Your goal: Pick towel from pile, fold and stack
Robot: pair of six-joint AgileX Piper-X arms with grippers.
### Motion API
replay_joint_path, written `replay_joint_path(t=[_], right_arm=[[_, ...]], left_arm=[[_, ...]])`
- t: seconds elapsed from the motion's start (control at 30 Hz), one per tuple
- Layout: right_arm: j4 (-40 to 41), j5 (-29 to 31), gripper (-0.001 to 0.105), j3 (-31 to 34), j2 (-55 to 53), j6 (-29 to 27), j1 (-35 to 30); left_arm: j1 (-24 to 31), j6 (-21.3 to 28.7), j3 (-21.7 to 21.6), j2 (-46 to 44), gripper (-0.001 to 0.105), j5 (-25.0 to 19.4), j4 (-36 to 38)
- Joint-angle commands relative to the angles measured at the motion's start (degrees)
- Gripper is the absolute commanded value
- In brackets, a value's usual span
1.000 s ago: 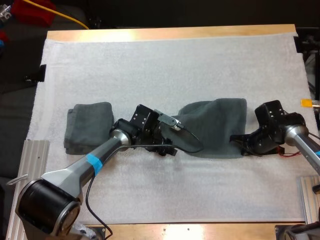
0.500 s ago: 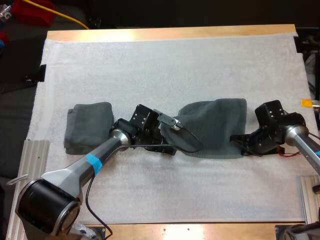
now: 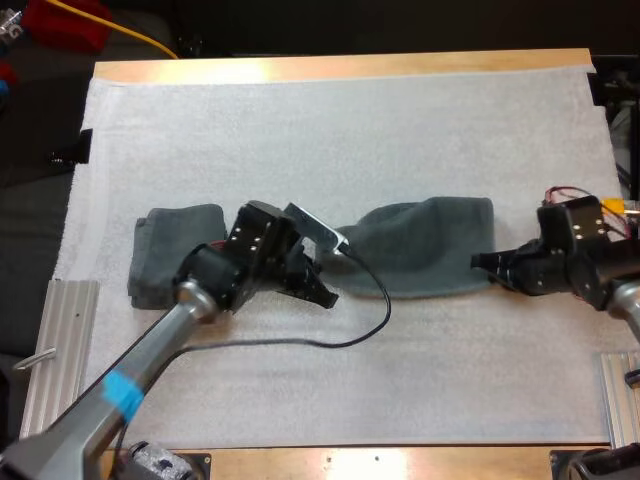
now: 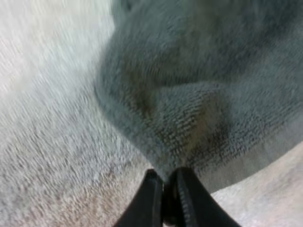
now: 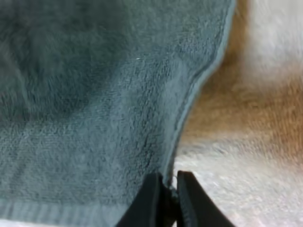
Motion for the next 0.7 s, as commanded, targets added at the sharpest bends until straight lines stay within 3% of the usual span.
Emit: replay_joint_path(t=[0.0,0.33,0.67], right_arm=[[0.14,-0.46,0.0,-1.07,-1.89,0.39,0.0],[3.53,-3.91,0.0,-5.99,-9.47,2.75,2.03],[9.29,3.43,0.0,-10.18,-15.53,2.75,10.23]], left_arm=[[-0.24,0.5,-1.15,-1.66,0.0,-0.79,2.46],[-0.24,1.21,-8.71,-7.35,0.0,-0.79,14.04],[-2.65,1.17,-12.63,-13.27,0.0,0.26,22.5]])
